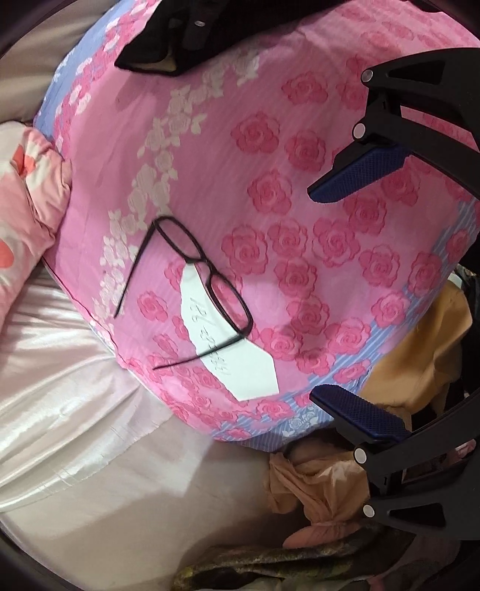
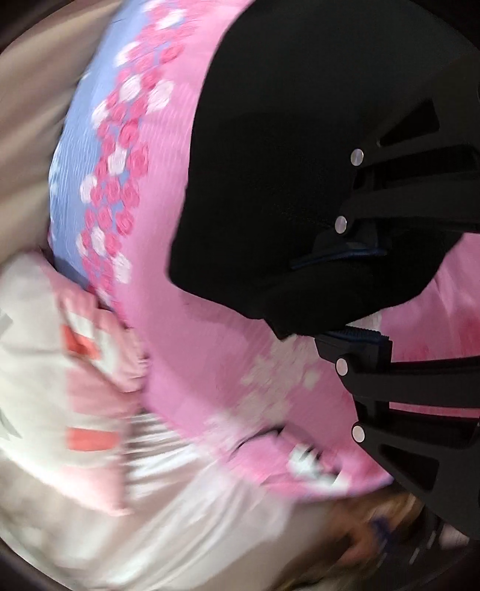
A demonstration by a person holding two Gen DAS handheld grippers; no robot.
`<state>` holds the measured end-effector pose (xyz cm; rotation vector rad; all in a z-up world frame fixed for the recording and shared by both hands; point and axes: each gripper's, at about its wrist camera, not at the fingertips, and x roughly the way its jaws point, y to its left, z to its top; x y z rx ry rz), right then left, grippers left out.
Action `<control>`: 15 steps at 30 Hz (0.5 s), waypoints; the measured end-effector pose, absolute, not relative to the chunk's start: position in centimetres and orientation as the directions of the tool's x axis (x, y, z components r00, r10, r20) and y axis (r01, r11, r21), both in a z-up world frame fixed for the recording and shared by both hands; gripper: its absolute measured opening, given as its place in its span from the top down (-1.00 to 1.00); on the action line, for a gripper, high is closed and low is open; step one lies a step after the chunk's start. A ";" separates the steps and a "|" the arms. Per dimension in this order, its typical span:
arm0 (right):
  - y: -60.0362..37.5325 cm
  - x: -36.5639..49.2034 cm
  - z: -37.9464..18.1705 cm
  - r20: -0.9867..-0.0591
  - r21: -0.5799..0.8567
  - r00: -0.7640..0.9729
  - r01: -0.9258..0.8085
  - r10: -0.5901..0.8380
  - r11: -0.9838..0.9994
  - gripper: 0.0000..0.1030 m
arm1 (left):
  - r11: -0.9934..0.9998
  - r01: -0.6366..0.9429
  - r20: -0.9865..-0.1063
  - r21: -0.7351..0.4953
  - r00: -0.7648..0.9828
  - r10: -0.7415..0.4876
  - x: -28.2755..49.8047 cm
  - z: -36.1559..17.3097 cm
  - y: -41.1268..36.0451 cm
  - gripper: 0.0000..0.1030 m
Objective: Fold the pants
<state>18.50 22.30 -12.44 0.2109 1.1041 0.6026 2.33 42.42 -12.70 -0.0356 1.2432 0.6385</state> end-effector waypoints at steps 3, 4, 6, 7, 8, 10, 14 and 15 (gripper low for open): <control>17.8 18.2 -9.3 -0.690 0.577 0.340 -0.274 0.639 0.770 0.49 | 0.844 -0.443 -0.885 0.301 0.201 0.420 2.9 -12.2 41.0 -0.90; 15.9 17.9 -8.1 -0.664 0.606 0.362 -0.251 0.654 0.755 0.49 | 0.853 -0.430 -0.884 0.297 0.214 0.416 3.4 -12.0 40.2 -0.90; 10.2 17.1 -5.3 -0.596 0.667 0.435 -0.201 0.675 0.718 0.49 | 0.877 -0.389 -0.882 0.283 0.253 0.397 4.4 -11.3 37.9 -0.90; 6.2 16.3 -3.6 -0.562 0.686 0.495 -0.169 0.662 0.708 0.49 | 0.890 -0.362 -0.881 0.278 0.272 0.386 5.0 -11.0 36.6 -0.90; 3.0 15.5 -2.6 -0.542 0.695 0.541 -0.143 0.643 0.705 0.49 | 0.901 -0.338 -0.881 0.272 0.289 0.375 5.4 -10.7 35.4 -0.90; -3.7 13.6 -1.0 -0.513 0.709 0.623 -0.081 0.591 0.700 0.49 | 0.929 -0.253 -0.871 0.269 0.348 0.347 7.0 -9.8 31.2 -0.90; -18.0 7.0 -1.3 -0.542 0.671 0.757 0.128 0.365 0.730 0.49 | 0.954 -0.105 -0.857 0.280 0.421 0.298 9.2 -8.6 23.6 -0.90; -20.6 5.6 -2.1 -0.571 0.647 0.758 0.181 0.314 0.741 0.49 | 0.960 -0.053 -0.855 0.275 0.444 0.269 9.6 -8.4 21.1 -0.90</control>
